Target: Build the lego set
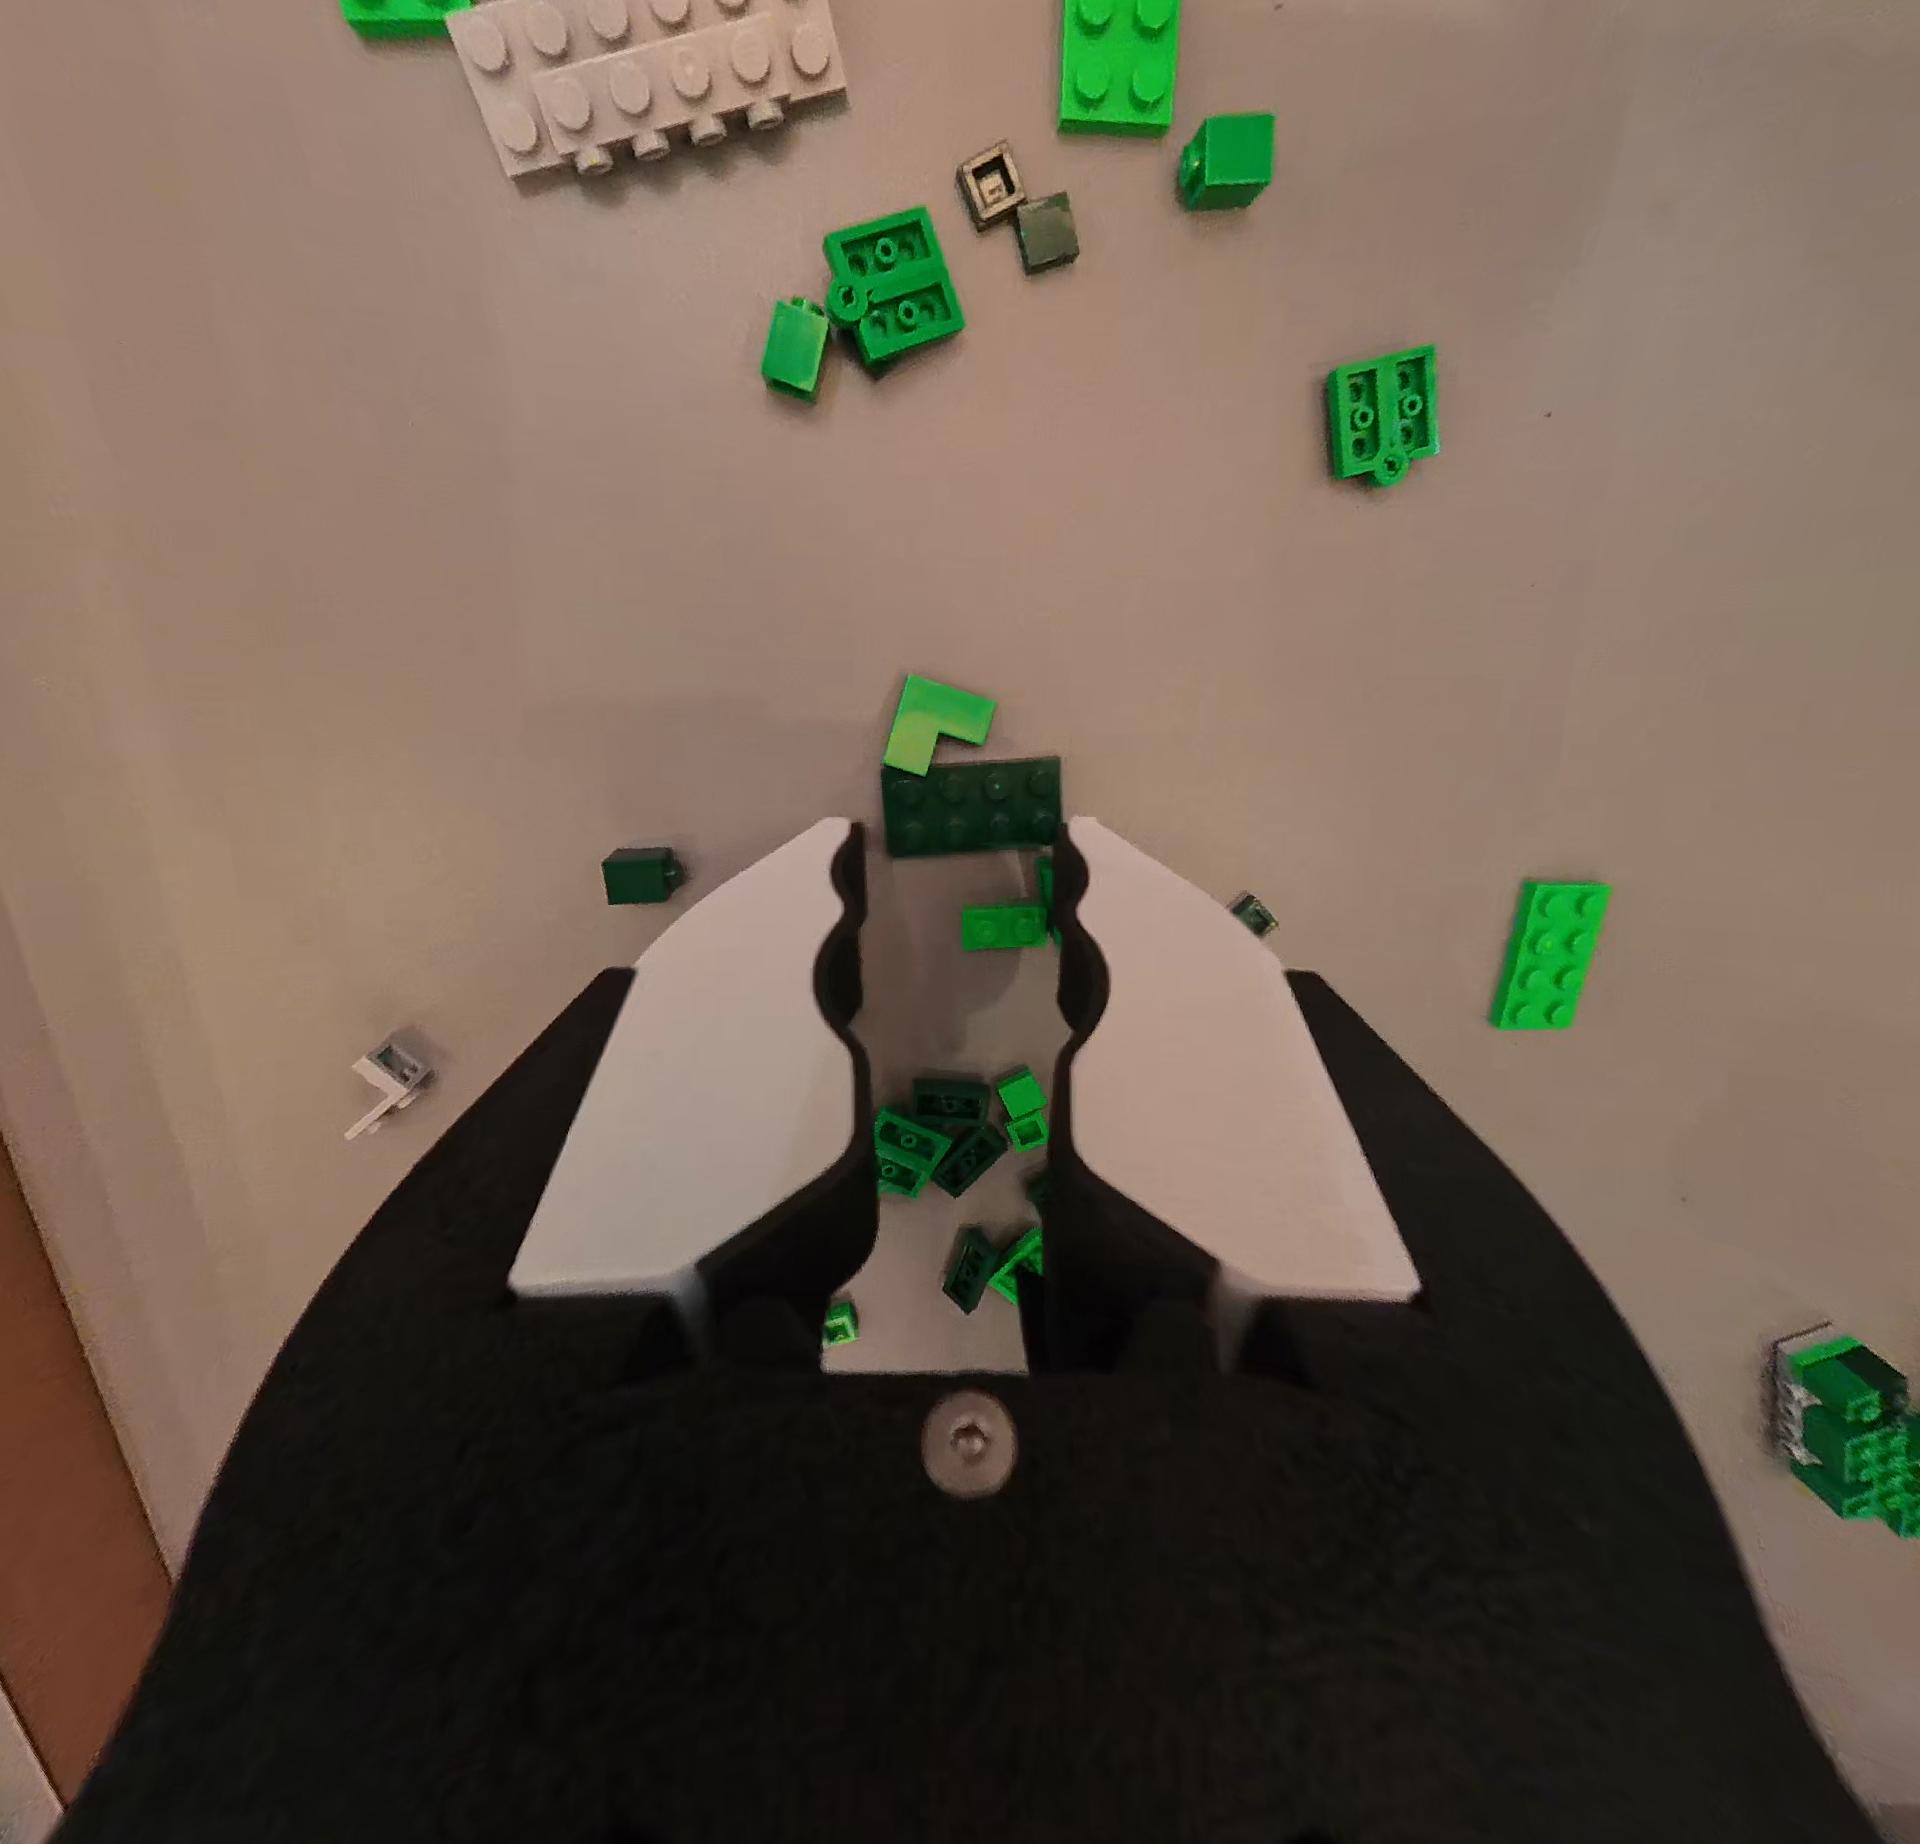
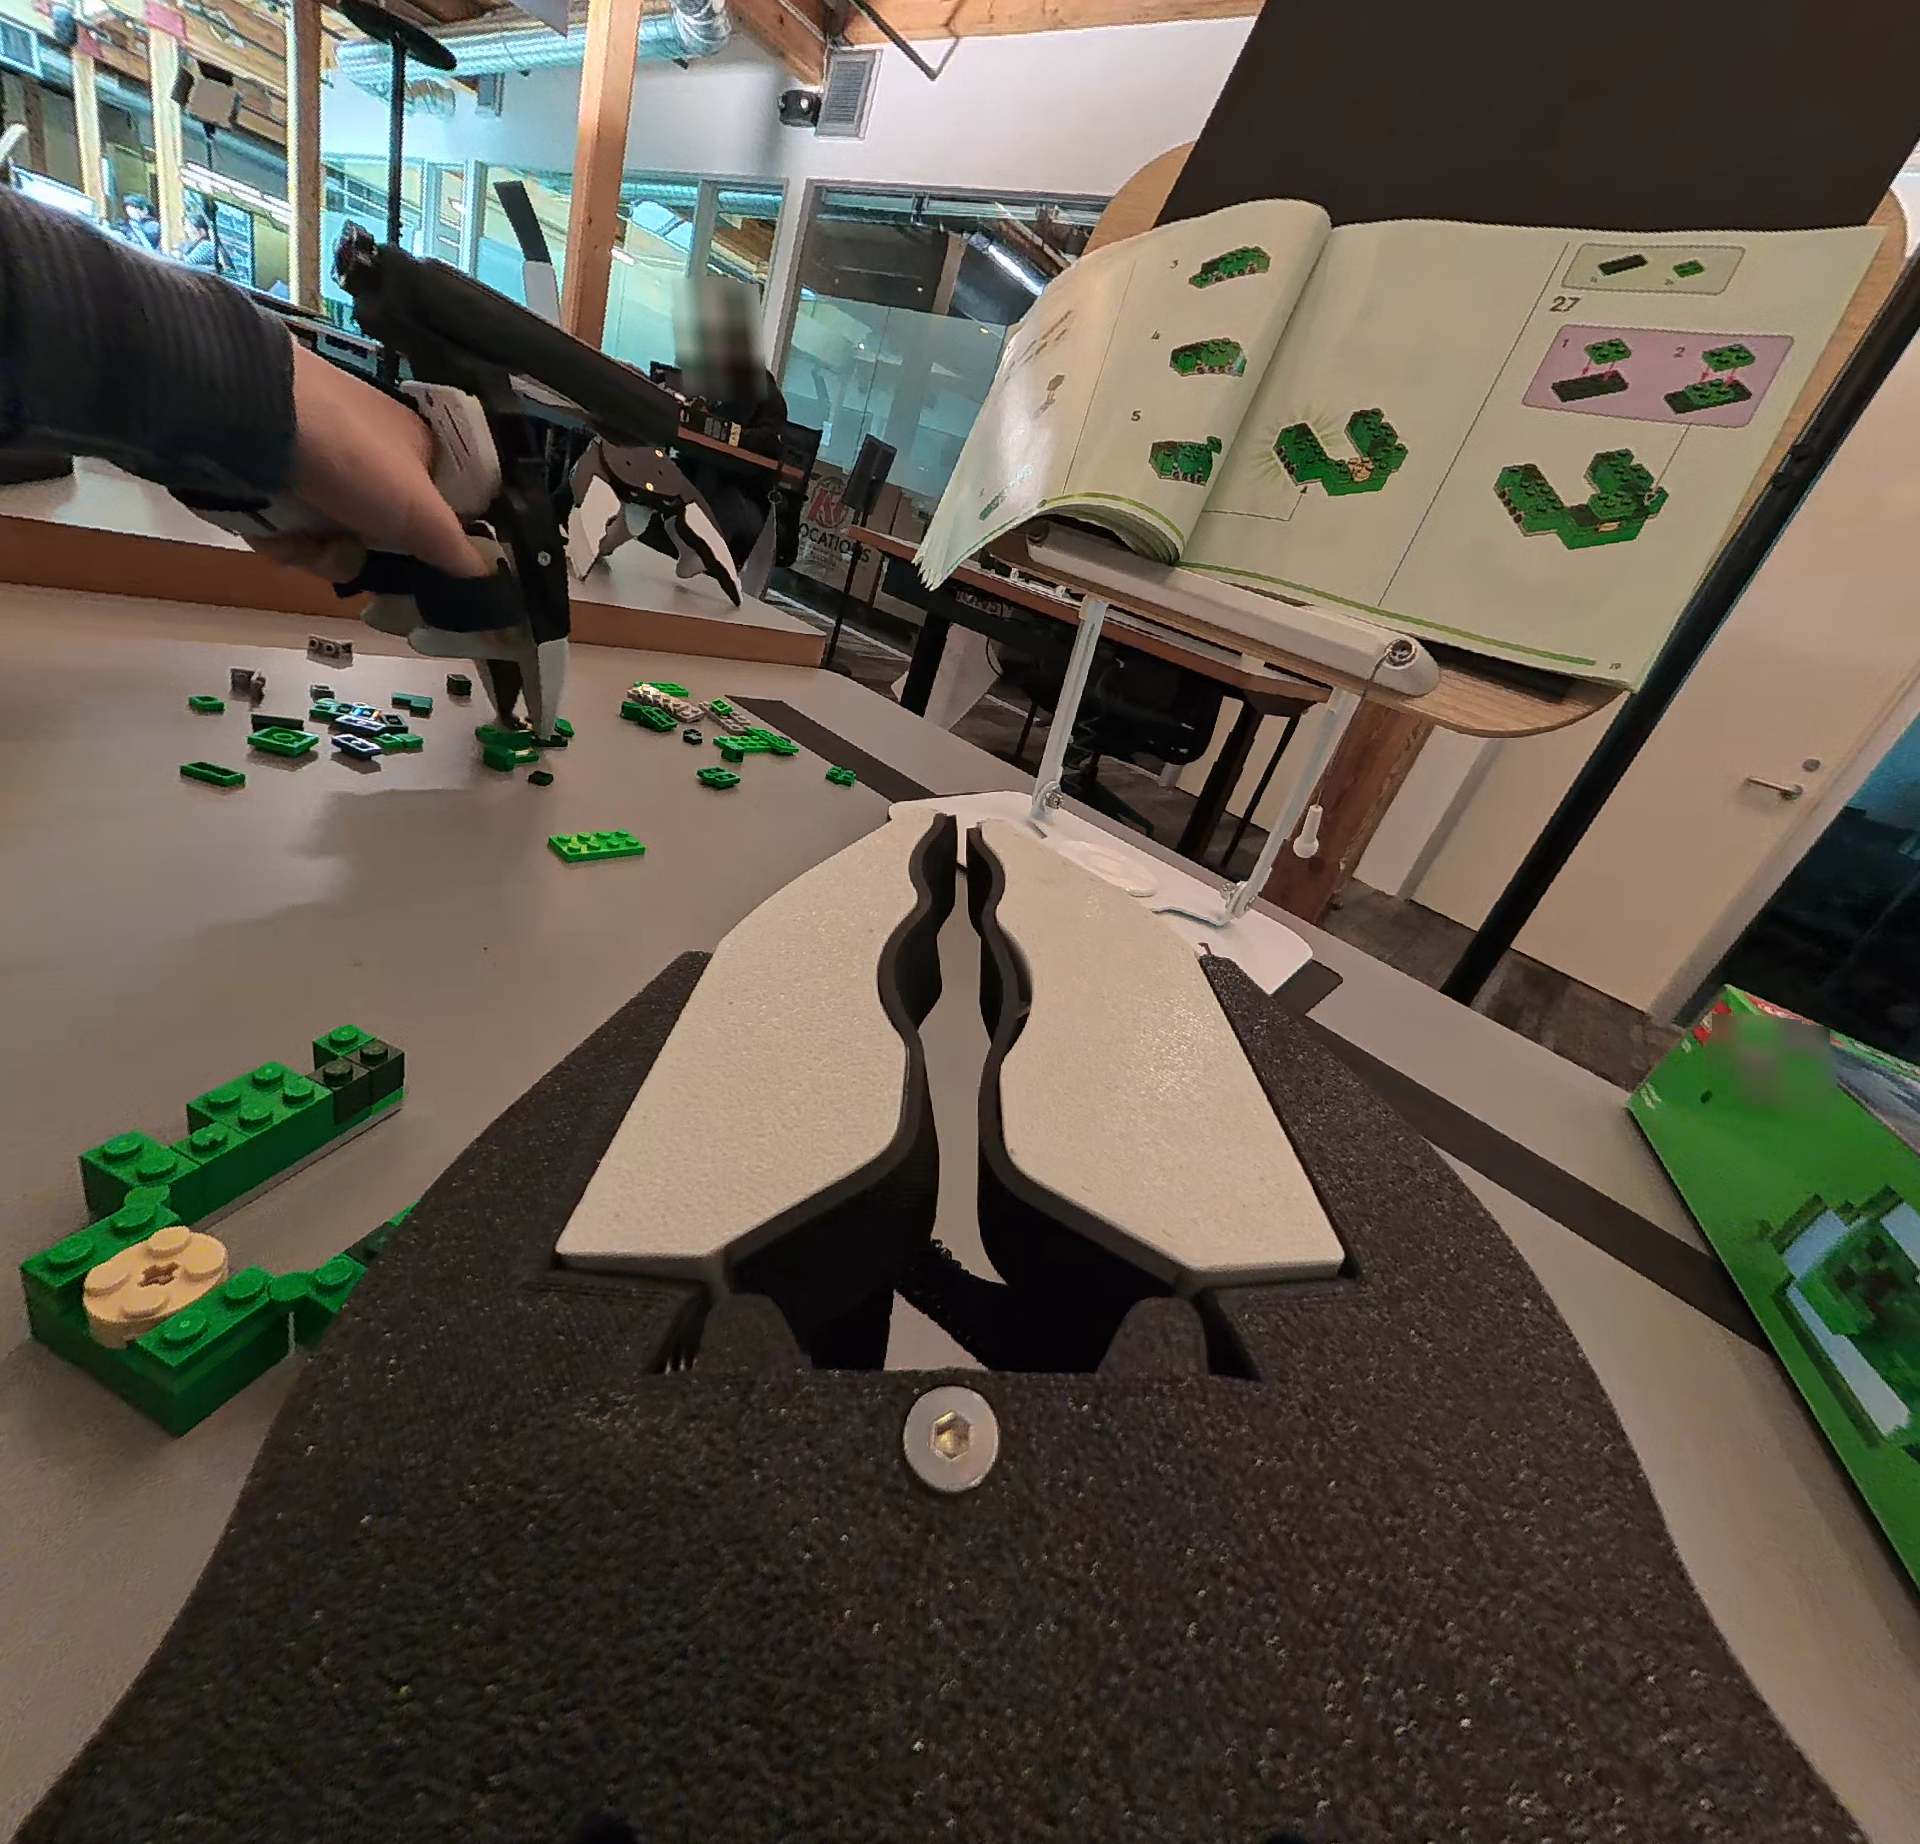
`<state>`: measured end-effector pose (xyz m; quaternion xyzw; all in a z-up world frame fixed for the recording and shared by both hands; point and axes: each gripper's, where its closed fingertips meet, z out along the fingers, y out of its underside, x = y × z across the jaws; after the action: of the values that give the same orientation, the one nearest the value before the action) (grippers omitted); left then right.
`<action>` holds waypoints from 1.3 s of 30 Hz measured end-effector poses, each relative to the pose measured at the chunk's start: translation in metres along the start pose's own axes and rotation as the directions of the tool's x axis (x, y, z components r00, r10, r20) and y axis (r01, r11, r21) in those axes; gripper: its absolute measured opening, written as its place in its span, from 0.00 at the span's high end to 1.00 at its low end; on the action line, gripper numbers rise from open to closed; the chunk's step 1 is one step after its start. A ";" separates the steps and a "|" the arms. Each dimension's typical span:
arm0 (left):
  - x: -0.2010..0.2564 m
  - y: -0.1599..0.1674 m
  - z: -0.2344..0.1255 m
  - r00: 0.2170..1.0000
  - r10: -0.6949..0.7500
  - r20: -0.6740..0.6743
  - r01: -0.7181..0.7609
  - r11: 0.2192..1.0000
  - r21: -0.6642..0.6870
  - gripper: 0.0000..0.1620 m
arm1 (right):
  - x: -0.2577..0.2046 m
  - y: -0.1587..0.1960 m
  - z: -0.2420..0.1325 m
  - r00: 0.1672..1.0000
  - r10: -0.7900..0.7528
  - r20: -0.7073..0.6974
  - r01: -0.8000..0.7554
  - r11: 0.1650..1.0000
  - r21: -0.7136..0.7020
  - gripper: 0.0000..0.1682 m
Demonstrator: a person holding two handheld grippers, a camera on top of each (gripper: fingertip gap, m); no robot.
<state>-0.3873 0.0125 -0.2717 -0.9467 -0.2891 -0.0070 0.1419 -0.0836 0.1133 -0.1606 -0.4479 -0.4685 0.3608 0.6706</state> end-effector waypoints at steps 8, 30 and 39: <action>0.002 -0.002 -0.006 0.999 0.022 -0.034 -0.021 0.999 0.029 0.96 | 0.000 0.000 0.000 1.000 0.000 -0.001 0.000 1.000 0.001 0.99; 0.033 0.000 -0.004 0.602 0.797 -0.047 -0.799 0.600 -0.047 0.85 | -0.002 0.000 0.000 1.000 -0.008 0.006 0.008 1.000 -0.002 0.99; 0.023 -0.004 0.003 0.555 0.830 -0.049 -0.829 0.548 -0.111 0.92 | -0.002 0.000 0.000 1.000 -0.009 0.007 0.009 1.000 -0.002 0.99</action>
<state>-0.3705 0.0284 -0.2710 -0.9778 0.1919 0.0475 0.0696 -0.0848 0.1113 -0.1613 -0.4451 -0.4733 0.3591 0.6701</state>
